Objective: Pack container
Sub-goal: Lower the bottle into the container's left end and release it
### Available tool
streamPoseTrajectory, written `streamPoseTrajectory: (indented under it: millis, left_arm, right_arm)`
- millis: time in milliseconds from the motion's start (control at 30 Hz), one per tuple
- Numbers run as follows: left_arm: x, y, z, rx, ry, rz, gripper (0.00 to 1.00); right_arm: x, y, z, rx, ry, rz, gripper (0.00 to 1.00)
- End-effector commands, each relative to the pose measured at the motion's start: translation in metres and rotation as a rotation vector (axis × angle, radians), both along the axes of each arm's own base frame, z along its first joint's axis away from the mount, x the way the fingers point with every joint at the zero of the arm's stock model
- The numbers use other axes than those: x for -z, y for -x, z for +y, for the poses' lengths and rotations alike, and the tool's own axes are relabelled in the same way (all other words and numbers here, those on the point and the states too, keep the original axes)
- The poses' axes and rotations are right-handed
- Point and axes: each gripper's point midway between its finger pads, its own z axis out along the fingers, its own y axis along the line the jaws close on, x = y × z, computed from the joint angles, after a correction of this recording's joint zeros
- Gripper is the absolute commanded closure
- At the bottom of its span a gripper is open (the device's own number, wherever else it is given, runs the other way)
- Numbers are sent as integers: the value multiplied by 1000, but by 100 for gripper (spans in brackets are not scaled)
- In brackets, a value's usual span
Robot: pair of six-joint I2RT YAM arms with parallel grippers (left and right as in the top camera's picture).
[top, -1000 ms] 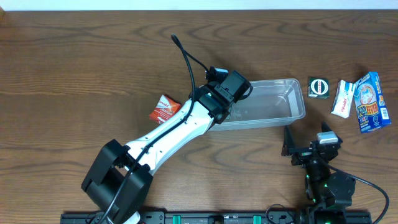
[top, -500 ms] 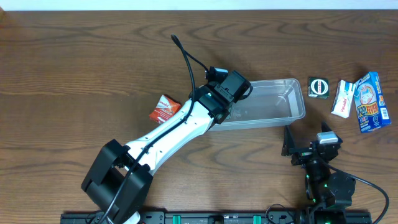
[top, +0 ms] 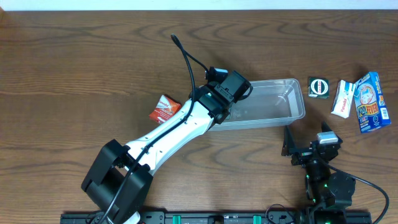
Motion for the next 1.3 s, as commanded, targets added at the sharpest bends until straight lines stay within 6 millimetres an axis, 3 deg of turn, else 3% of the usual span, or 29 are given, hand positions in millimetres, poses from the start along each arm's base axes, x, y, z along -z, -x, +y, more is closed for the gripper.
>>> streamPoseTrajectory:
  millis: [0, 300, 433, 467, 500, 567, 700, 1000, 1267]
  left_arm:
    - [-3, -3, 3, -22, -7, -19, 71]
    - [-4, -5, 2, -23, -2, -25, 71]
    - [-4, -5, 2, -22, 0, -27, 87]
    - [-4, -5, 2, -23, 0, -27, 87]
    - [-4, -5, 2, -23, 0, -27, 85]
    - [-4, -5, 2, -23, 0, -27, 59]
    - [-5, -5, 1, -23, 3, -29, 44]
    - [-6, -8, 0, -22, 9, -41, 42]
    - [-19, -24, 3, 10, -15, -100, 42]
  right_arm:
    - [1, 0, -3, 10, 0, 4, 1]
    - [1, 0, -3, 9, 0, 4, 1]
    - [1, 0, -3, 10, 0, 4, 1]
    - [1, 0, -3, 9, 0, 4, 1]
    - [1, 0, -3, 10, 0, 4, 1]
    - [1, 0, -3, 10, 0, 4, 1]
    - [1, 0, -3, 10, 0, 4, 1]
    - [1, 0, -3, 9, 0, 4, 1]
    - [1, 0, -3, 9, -1, 4, 1]
